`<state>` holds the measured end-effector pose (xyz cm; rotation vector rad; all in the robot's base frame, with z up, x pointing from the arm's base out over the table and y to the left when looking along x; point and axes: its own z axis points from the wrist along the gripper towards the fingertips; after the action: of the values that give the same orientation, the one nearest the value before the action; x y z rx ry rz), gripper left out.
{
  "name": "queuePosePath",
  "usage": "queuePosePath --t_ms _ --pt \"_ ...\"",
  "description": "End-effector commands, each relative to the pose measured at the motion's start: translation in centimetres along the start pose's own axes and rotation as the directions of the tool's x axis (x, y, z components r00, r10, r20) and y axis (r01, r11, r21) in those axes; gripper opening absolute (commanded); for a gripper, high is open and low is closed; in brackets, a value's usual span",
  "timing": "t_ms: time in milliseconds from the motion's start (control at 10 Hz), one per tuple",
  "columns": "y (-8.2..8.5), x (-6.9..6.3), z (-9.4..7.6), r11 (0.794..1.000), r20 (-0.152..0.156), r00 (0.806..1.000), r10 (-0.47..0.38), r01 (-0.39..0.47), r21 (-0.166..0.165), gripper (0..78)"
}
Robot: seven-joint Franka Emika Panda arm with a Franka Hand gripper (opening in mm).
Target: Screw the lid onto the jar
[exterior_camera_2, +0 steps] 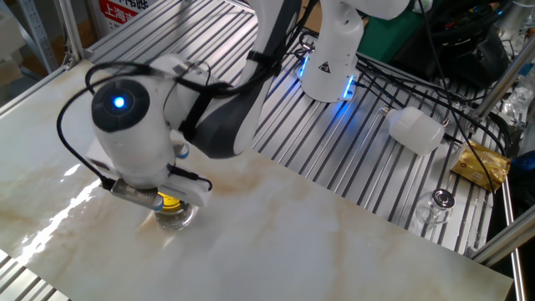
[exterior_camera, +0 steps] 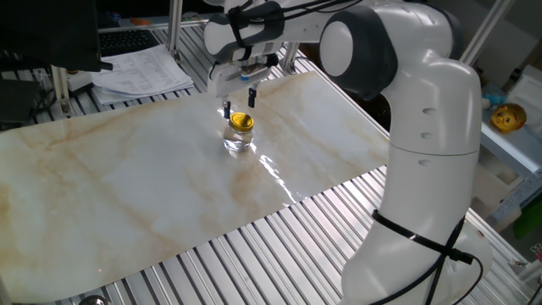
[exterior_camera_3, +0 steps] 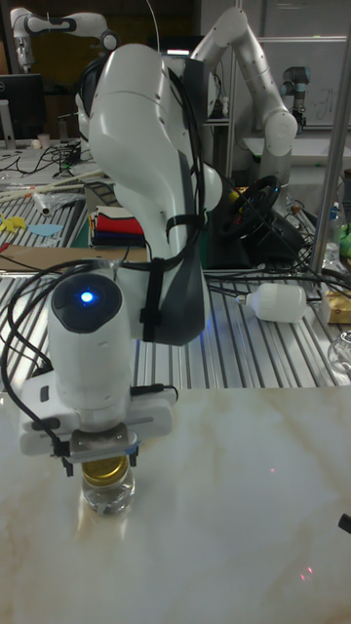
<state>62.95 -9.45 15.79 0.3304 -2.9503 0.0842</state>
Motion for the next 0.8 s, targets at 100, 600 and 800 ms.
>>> queuePosePath --t_ms 100,600,800 --pt "-1.0 1.1 -0.9 1.0 -0.013 1.0 -0.001 0.001 0.028 77.4" --pt "-0.3 2.3 -0.4 0.999 -0.012 1.0 0.024 -0.023 0.044 77.4" --pt "-0.1 2.4 -0.2 0.998 -0.011 1.0 0.029 -0.028 0.049 77.4"
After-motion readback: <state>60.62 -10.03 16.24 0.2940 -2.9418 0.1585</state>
